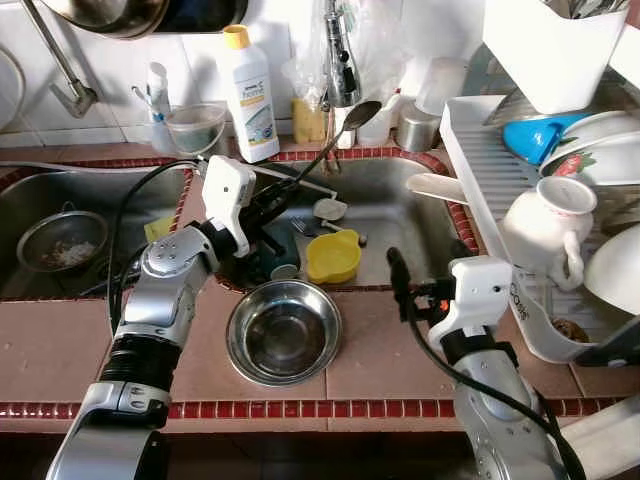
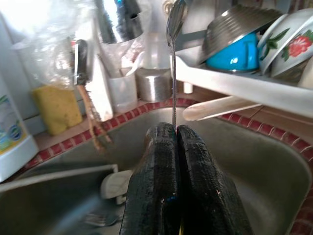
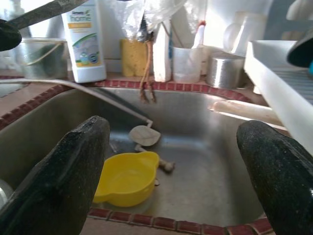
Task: Kitchen organization
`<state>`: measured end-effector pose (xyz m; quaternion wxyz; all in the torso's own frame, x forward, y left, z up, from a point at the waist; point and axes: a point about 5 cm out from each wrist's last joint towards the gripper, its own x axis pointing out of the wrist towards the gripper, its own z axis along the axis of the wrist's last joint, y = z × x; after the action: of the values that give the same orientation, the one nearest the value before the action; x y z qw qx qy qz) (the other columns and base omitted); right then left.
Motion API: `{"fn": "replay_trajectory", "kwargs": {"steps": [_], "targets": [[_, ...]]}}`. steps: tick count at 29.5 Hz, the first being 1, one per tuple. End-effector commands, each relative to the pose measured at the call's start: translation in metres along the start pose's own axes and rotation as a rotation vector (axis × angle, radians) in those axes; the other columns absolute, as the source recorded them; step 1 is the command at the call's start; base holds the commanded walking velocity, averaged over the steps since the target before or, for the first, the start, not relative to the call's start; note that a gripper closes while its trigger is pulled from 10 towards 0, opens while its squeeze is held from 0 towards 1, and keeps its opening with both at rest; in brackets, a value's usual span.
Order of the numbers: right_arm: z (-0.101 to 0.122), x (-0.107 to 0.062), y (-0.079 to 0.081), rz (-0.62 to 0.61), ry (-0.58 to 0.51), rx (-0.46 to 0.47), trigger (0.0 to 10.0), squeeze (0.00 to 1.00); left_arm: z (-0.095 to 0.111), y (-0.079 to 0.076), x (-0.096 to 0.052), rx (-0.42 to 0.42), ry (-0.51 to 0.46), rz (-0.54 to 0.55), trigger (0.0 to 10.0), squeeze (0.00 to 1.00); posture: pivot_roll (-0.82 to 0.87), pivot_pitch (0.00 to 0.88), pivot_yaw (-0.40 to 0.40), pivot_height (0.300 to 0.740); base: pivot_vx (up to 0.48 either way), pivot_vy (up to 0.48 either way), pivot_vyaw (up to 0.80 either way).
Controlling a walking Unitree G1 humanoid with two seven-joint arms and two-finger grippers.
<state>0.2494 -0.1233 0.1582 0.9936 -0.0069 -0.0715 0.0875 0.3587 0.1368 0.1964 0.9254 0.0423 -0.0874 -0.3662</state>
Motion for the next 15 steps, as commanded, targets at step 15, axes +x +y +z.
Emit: {"fn": "replay_trajectory", "kwargs": {"steps": [15], "targets": [[-0.001,-0.022,0.039,0.282,0.064,0.056,10.0,0.00,-0.009,0.008,0.005,0.039,0.054,0.035,10.0,0.00,-0.19,0.151,0.040,0.740,0.000,0.000,0.00]]}}
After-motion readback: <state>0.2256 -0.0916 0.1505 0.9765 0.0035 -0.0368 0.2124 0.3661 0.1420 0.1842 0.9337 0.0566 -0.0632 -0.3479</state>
